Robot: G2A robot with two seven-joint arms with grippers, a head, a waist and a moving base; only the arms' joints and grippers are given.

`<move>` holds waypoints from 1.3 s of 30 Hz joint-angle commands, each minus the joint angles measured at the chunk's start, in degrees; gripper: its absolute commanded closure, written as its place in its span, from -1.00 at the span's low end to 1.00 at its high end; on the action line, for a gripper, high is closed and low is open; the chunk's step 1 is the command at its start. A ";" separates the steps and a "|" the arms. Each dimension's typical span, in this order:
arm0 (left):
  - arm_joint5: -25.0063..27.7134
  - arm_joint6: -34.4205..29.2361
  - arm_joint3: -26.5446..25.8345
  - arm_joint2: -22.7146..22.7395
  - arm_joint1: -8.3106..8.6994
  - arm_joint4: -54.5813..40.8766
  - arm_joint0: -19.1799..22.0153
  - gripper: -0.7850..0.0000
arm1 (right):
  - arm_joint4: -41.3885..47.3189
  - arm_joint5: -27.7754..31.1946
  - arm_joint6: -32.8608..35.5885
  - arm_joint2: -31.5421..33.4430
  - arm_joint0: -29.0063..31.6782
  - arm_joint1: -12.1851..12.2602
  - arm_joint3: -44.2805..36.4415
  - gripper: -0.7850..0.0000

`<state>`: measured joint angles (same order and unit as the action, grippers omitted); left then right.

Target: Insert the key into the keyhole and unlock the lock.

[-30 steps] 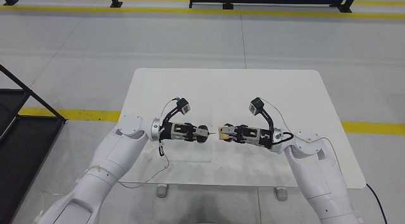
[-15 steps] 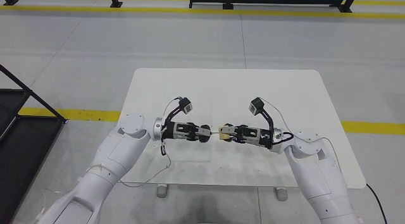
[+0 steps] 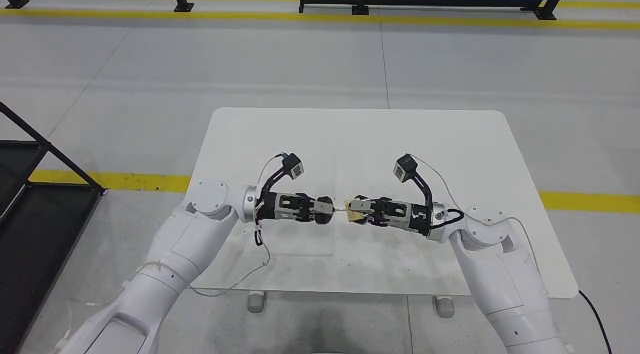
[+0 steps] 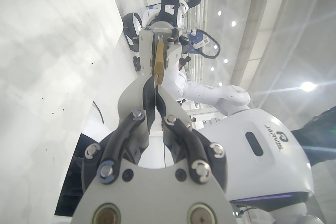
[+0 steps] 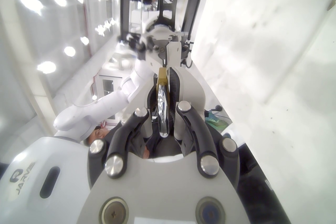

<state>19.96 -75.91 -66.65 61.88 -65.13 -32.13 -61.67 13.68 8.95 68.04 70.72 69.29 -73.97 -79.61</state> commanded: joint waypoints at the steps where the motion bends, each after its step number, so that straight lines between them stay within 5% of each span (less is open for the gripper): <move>1: 0.23 0.60 -0.51 0.15 0.09 0.34 -0.54 1.00 | 0.00 0.00 0.00 0.00 0.00 0.00 0.00 1.00; 39: 1.97 6.40 -4.43 2.16 0.97 1.56 -4.33 1.00 | -1.18 -1.22 -10.07 -2.20 1.63 1.32 -3.45 1.00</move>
<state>21.89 -69.55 -71.05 64.02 -64.17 -30.49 -65.96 12.47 7.74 58.09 68.60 70.92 -72.69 -83.02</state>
